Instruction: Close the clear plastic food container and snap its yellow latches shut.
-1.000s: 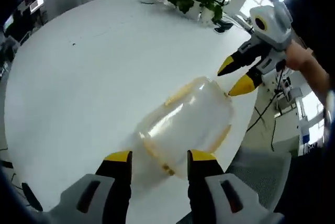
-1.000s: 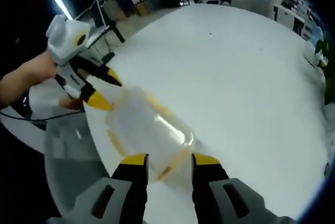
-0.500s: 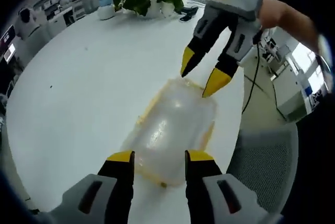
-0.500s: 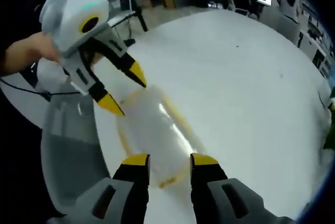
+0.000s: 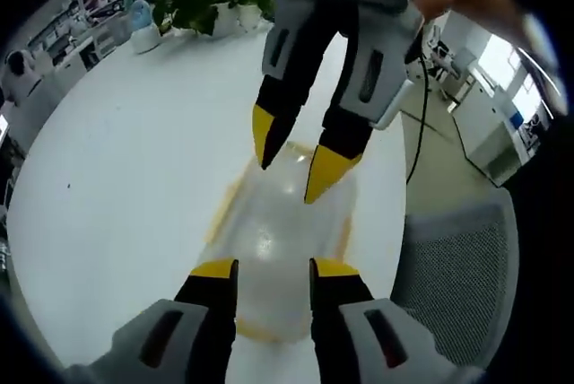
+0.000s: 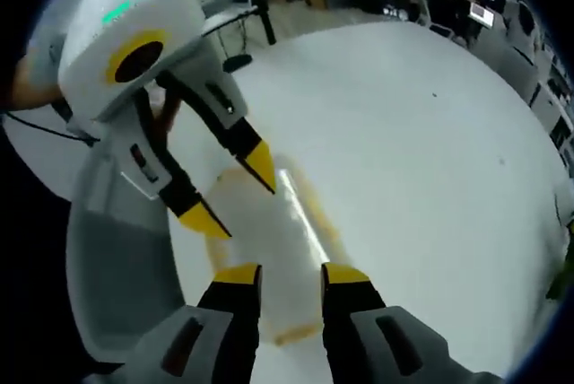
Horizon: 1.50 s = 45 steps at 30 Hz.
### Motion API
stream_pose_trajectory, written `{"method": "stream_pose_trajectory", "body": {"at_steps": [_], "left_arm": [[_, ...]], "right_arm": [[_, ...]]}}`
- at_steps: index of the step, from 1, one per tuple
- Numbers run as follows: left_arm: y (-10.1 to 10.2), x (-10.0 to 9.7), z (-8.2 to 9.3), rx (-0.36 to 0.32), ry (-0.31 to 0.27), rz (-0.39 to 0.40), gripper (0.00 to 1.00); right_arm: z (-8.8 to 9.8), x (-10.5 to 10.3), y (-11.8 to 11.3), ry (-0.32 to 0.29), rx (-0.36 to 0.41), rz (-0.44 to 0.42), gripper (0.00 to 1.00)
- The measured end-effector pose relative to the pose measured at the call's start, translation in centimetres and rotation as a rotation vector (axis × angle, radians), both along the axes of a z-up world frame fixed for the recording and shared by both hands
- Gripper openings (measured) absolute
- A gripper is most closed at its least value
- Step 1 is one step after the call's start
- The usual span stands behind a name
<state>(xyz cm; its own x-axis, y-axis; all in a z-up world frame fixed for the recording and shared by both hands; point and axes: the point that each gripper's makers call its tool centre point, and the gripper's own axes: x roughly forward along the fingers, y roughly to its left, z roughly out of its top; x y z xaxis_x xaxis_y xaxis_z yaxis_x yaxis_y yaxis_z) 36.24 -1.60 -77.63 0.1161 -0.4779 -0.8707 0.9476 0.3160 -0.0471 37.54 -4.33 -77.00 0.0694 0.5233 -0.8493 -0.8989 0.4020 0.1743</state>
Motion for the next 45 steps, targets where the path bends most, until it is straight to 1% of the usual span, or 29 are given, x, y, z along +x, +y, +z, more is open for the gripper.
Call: {"method": "stream_pose_trajectory", "body": {"at_steps": [1, 2, 4, 6, 7, 10, 17, 25, 29, 34, 37, 39, 40, 41, 43, 44, 45], "left_arm": [[-0.2, -0.4, -0.1, 0.003, 0.001, -0.021, 0.31], [-0.1, -0.6, -0.4, 0.023, -0.001, -0.042, 0.31], [0.1, -0.7, -0.7, 0.050, -0.018, -0.082, 0.31], [0.2, -1.0, -1.1, 0.064, -0.024, -0.103, 0.31], [0.1, -0.8, -1.1, 0.065, -0.049, -0.118, 0.31], [0.0, -0.9, -0.9, 0.059, -0.040, -0.115, 0.30], [0.0, -0.8, -0.9, 0.056, -0.042, -0.115, 0.30], [0.0, -0.9, -0.9, 0.059, -0.041, -0.134, 0.31], [-0.1, -1.1, -1.0, 0.059, -0.039, -0.133, 0.30], [-0.4, -1.5, -1.0, 0.058, -0.042, -0.166, 0.31], [-0.4, -1.5, -1.0, 0.064, -0.038, -0.164, 0.31], [-0.4, -1.8, -0.9, 0.063, -0.021, -0.168, 0.34], [-0.5, -2.6, -0.9, 0.063, 0.023, -0.201, 0.39], [-0.7, -3.0, -0.9, 0.060, 0.044, -0.193, 0.47], [-1.0, -3.4, -0.8, 0.065, 0.042, -0.206, 0.57], [-0.8, -3.5, -0.9, 0.086, 0.028, -0.231, 0.59], [-0.6, -3.3, -1.1, 0.118, -0.008, -0.269, 0.59]], "right_arm": [[0.0, 0.0, 0.3, -0.008, -0.004, 0.006, 0.25], [0.0, 0.1, 0.6, -0.012, -0.004, 0.008, 0.25], [0.0, 0.2, 1.0, -0.006, 0.002, 0.011, 0.25], [-0.1, 0.1, 1.3, -0.002, 0.001, 0.011, 0.25], [-0.1, 0.1, 1.4, -0.005, -0.002, 0.013, 0.25], [-0.2, 0.2, 1.3, -0.010, -0.009, 0.018, 0.25], [-0.3, 0.2, 1.0, -0.009, -0.017, 0.016, 0.25], [-0.9, 0.0, 1.2, -0.012, -0.025, 0.021, 0.25], [-1.3, -0.1, 1.4, -0.025, -0.050, 0.053, 0.25], [-1.1, 0.6, 1.6, -0.038, -0.052, 0.059, 0.25], [-1.1, 1.4, 1.4, -0.054, -0.062, 0.052, 0.26], [-1.3, 1.8, 1.1, -0.051, -0.062, 0.037, 0.28], [-1.4, 1.9, 1.0, -0.045, -0.064, 0.031, 0.29], [-1.5, 1.8, 1.0, -0.040, -0.061, 0.034, 0.31], [-1.6, 1.8, 0.9, -0.031, -0.060, 0.034, 0.34], [-1.6, 1.8, 1.0, -0.031, -0.060, 0.035, 0.35], [-1.7, 1.8, 0.9, -0.032, -0.062, 0.038, 0.35]]}}
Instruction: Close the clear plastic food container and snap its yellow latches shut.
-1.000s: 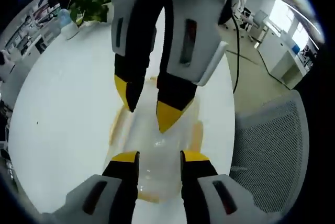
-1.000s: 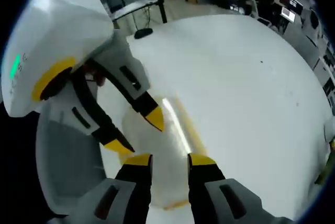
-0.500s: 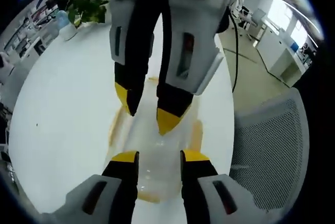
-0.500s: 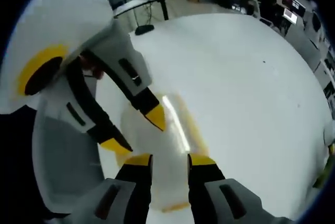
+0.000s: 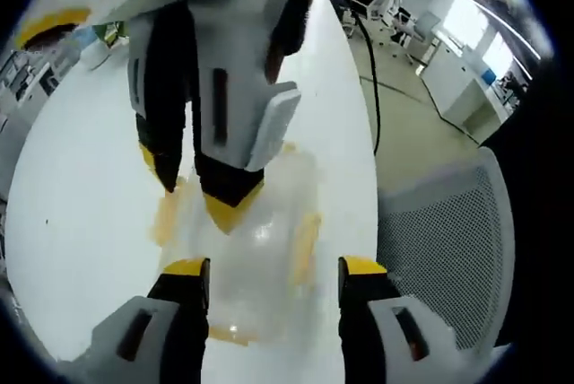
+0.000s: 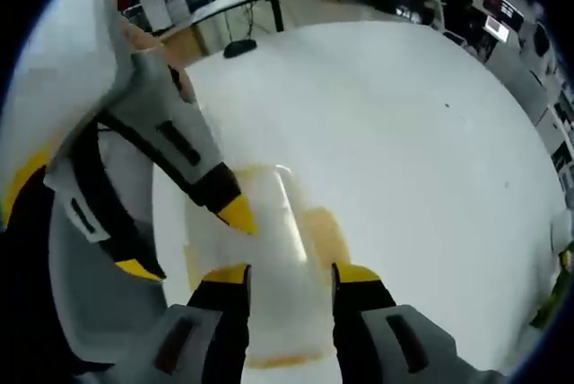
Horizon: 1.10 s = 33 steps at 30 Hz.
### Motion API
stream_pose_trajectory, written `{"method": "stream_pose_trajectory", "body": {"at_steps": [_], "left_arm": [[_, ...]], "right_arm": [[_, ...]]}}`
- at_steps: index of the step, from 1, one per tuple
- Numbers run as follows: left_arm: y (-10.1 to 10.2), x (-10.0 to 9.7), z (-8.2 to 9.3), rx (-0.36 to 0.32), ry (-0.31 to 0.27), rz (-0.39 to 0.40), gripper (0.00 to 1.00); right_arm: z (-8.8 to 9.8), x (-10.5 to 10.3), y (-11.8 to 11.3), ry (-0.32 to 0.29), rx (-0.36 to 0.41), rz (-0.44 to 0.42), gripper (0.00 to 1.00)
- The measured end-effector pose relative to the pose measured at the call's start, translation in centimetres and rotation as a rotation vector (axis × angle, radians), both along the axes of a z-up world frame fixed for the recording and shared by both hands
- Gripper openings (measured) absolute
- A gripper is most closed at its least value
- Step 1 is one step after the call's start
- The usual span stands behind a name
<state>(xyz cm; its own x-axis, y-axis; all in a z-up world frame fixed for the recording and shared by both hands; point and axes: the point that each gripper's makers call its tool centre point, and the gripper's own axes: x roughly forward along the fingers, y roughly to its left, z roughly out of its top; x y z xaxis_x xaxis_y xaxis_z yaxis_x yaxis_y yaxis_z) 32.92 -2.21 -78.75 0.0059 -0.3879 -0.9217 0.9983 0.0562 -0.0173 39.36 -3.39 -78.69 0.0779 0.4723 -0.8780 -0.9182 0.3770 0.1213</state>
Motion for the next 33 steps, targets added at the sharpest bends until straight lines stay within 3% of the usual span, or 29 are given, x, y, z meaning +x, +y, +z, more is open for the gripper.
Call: {"method": "stream_pose_trajectory", "body": {"at_steps": [7, 10, 15, 28, 33], "left_arm": [[0.2, 0.3, -0.3, 0.046, -0.093, -0.037, 0.53], [0.3, 0.7, -0.6, 0.073, -0.175, -0.075, 0.50], [0.0, 0.9, -1.0, 0.078, -0.227, -0.065, 0.51], [-0.2, 1.2, -1.2, 0.036, -0.277, -0.010, 0.51], [-0.3, 1.3, -1.2, 0.010, -0.288, -0.007, 0.50]], "right_arm": [[-0.6, 0.2, 0.1, 0.013, -0.022, 0.018, 0.35], [-0.8, 0.4, 0.2, 0.046, -0.016, 0.014, 0.36], [-0.9, 0.3, 0.4, 0.086, -0.015, 0.053, 0.37], [-1.8, 0.4, 0.4, 0.266, -0.026, 0.084, 0.38], [-1.9, 0.3, 0.5, 0.297, -0.056, 0.132, 0.37]]}}
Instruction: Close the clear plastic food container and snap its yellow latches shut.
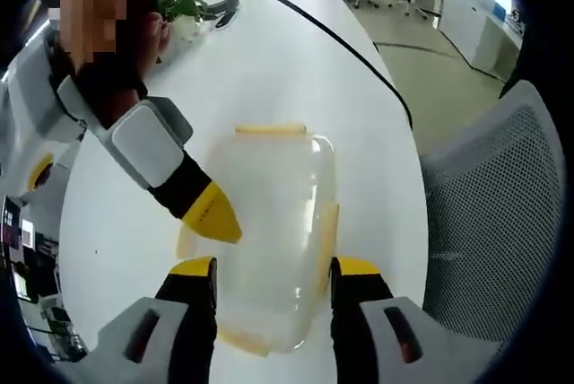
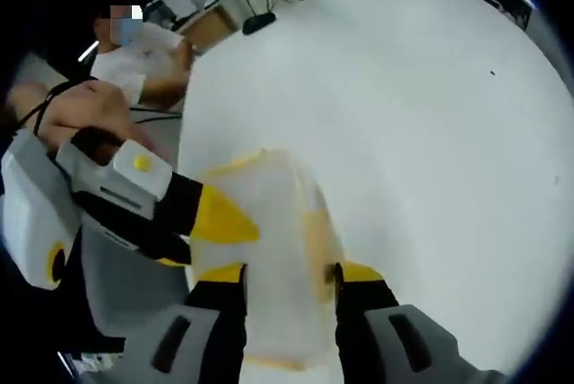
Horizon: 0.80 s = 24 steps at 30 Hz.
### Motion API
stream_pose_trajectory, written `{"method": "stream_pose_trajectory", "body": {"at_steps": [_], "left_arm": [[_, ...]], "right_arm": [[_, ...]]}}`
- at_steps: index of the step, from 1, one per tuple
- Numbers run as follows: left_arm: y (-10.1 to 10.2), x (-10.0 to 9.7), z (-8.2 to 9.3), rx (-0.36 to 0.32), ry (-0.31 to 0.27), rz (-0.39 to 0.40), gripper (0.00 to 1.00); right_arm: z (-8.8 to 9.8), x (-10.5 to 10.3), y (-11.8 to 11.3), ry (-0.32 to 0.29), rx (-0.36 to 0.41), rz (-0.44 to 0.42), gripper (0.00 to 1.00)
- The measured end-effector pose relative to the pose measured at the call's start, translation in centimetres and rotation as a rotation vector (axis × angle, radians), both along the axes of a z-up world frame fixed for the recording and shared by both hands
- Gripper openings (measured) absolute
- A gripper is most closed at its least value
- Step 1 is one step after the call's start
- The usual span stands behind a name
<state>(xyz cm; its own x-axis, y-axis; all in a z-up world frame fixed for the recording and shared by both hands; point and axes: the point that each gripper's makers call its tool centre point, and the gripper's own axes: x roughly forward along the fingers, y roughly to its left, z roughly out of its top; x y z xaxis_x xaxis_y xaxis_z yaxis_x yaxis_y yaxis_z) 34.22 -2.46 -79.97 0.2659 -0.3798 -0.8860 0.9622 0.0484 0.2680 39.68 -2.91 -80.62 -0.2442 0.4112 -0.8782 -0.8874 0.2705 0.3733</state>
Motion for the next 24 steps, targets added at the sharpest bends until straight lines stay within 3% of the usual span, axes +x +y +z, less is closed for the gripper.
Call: {"method": "stream_pose_trajectory", "body": {"at_steps": [6, 13, 24], "left_arm": [[-0.10, -0.06, -0.05, 0.025, 0.005, 0.011, 0.48], [-0.07, -0.05, -0.09, 0.038, 0.009, 0.015, 0.47], [-0.11, -0.01, -0.15, 0.062, 0.012, 0.012, 0.46]], "right_arm": [[0.02, -0.28, 0.06, -0.002, -0.045, 0.031, 0.36], [0.02, -0.17, -0.07, -0.014, -0.036, 0.030, 0.35], [-0.02, -0.01, -0.11, 0.016, -0.029, 0.004, 0.32]]}}
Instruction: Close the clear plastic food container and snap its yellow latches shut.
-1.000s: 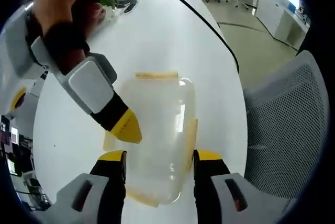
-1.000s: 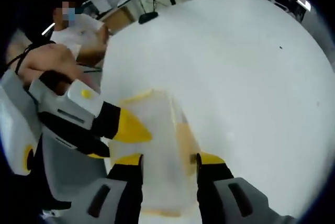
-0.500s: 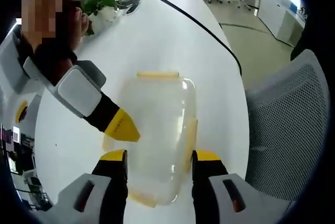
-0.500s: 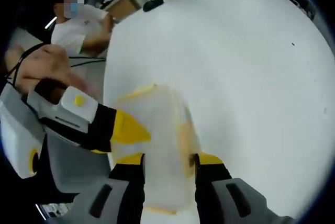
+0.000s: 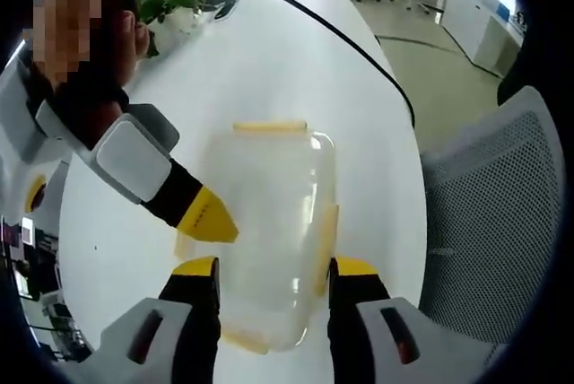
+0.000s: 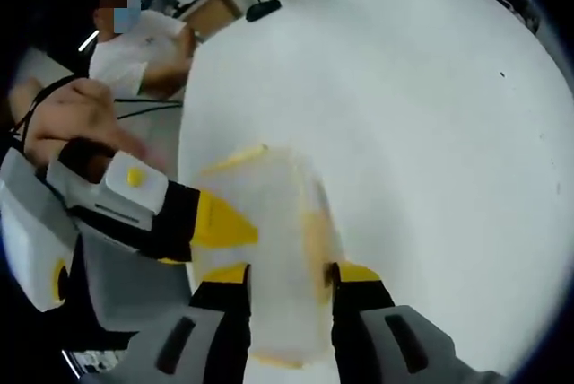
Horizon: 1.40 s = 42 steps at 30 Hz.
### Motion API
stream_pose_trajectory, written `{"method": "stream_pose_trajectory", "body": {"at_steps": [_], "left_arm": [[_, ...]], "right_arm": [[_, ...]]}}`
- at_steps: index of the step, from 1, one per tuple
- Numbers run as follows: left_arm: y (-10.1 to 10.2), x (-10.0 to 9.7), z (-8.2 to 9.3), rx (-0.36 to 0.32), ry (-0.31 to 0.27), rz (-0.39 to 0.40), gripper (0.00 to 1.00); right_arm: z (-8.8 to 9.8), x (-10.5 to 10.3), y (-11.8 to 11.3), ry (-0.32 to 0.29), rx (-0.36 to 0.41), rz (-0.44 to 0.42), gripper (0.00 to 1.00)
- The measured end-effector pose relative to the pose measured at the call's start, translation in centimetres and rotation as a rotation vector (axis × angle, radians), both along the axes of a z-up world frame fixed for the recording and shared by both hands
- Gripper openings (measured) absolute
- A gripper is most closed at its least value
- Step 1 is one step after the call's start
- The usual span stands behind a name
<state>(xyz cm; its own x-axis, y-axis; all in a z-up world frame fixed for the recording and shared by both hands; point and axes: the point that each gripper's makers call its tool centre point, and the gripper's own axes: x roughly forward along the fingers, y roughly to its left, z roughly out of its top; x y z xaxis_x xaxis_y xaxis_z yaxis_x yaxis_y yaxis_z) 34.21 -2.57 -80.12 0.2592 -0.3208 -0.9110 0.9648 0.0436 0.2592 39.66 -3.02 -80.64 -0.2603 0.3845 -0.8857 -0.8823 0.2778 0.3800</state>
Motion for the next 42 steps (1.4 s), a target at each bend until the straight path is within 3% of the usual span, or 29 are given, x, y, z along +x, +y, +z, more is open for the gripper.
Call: {"method": "stream_pose_trajectory", "body": {"at_steps": [4, 5, 6, 16, 23, 31, 42], "left_arm": [[0.0, 0.0, 0.0, -0.004, 0.002, -0.007, 0.46], [0.0, 0.4, 0.1, -0.005, -0.024, -0.018, 0.45], [0.1, 0.2, 0.0, -0.006, -0.028, -0.024, 0.44], [-0.1, -0.2, -0.2, 0.009, -0.018, -0.005, 0.45], [0.0, -0.2, -0.1, 0.019, -0.021, 0.016, 0.45], [0.0, -0.3, -0.1, 0.028, -0.032, 0.035, 0.45], [0.2, -0.3, -0.1, 0.056, -0.025, 0.065, 0.46]], "right_arm": [[0.0, -0.2, 0.1, 0.008, -0.007, 0.009, 0.31], [0.2, -1.8, -0.2, 0.078, -0.010, 0.031, 0.29], [-0.1, -1.3, 0.0, 0.038, -0.001, 0.005, 0.29], [0.1, -0.5, 0.2, 0.005, 0.009, 0.022, 0.31], [0.1, -0.5, 0.5, -0.010, 0.013, 0.084, 0.30], [0.1, -0.3, 0.5, 0.003, 0.015, 0.087, 0.30], [0.3, -0.9, 1.2, -0.056, 0.019, 0.215, 0.30]]}}
